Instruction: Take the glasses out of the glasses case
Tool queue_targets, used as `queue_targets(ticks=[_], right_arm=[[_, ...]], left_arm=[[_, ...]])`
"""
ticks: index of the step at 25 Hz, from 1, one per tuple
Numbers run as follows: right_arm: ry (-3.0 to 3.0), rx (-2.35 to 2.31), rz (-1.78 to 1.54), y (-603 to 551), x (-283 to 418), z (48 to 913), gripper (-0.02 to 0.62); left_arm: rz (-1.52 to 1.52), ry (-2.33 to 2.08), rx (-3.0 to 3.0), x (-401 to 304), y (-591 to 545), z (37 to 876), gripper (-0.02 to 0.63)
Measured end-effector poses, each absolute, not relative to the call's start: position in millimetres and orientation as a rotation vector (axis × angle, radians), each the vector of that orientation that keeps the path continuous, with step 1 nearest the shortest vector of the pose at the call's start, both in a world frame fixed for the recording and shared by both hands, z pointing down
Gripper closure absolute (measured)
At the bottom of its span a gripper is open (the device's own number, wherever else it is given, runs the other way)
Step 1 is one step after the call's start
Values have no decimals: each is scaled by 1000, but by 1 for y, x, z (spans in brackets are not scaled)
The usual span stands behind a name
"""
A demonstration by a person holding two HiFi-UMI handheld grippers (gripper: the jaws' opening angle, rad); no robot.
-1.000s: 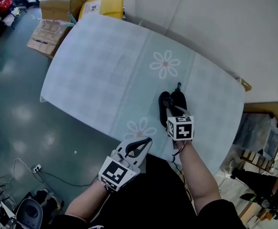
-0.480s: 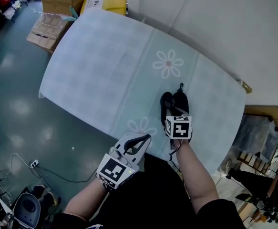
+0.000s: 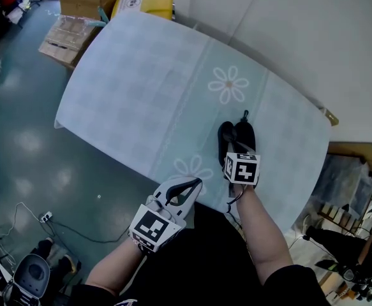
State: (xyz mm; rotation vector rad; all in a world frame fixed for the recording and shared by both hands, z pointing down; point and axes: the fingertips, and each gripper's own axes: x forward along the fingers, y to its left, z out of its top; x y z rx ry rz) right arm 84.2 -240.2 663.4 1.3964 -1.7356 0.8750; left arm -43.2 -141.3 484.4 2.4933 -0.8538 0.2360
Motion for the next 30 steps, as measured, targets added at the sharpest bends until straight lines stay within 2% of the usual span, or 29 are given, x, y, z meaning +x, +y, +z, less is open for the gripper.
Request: queue_targets(ticks=[10, 30], right_arm=[[-1749, 1444, 976, -240, 83, 662, 552], [-1883, 1611, 947, -231, 88, 607, 566]], left_arm=[[238, -880, 2493, -51, -132, 479, 577], [238, -888, 2545, -59, -102, 459, 577]])
